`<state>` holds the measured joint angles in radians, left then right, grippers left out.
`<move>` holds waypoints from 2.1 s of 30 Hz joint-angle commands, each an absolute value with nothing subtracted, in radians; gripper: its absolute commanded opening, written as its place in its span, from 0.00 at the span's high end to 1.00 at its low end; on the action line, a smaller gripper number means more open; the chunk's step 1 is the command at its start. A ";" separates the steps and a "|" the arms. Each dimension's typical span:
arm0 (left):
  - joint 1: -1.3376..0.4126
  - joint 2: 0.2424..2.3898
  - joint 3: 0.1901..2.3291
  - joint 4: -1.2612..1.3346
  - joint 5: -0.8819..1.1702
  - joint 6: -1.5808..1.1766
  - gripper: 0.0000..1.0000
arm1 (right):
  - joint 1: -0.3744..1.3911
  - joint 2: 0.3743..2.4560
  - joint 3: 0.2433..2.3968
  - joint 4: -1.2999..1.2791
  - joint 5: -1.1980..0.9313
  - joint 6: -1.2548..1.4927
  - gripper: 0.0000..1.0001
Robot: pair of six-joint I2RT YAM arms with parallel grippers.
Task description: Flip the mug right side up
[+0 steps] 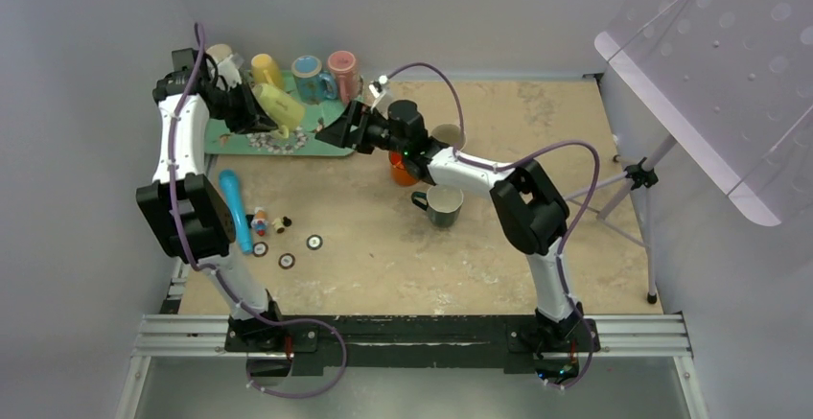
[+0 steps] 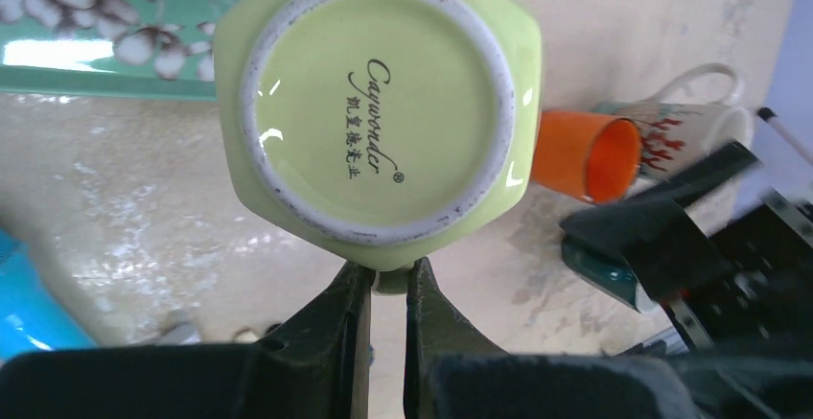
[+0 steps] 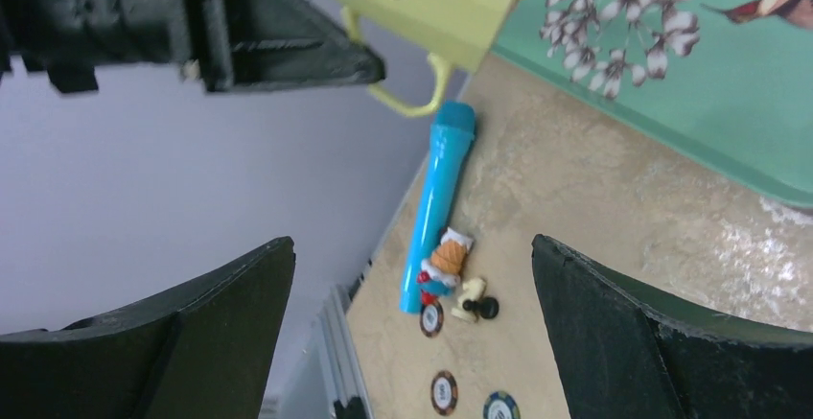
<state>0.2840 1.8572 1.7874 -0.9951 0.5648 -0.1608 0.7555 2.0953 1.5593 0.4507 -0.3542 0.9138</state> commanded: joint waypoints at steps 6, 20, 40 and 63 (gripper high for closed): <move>0.203 1.686 1.839 -0.938 0.773 -0.262 1.00 | 0.702 2.158 1.632 0.814 -0.350 1.162 0.02; 0.144 1.609 1.791 -0.923 0.868 -0.314 1.00 | 0.697 2.328 1.860 1.050 -0.406 1.350 0.02; 0.230 1.549 1.947 -1.124 0.471 -0.068 0.00 | 0.741 1.903 2.028 -0.203 -0.216 0.238 1.00; 0.170 1.656 1.849 -1.079 0.296 -0.022 0.00 | 0.961 2.113 2.012 -1.050 0.136 0.131 1.00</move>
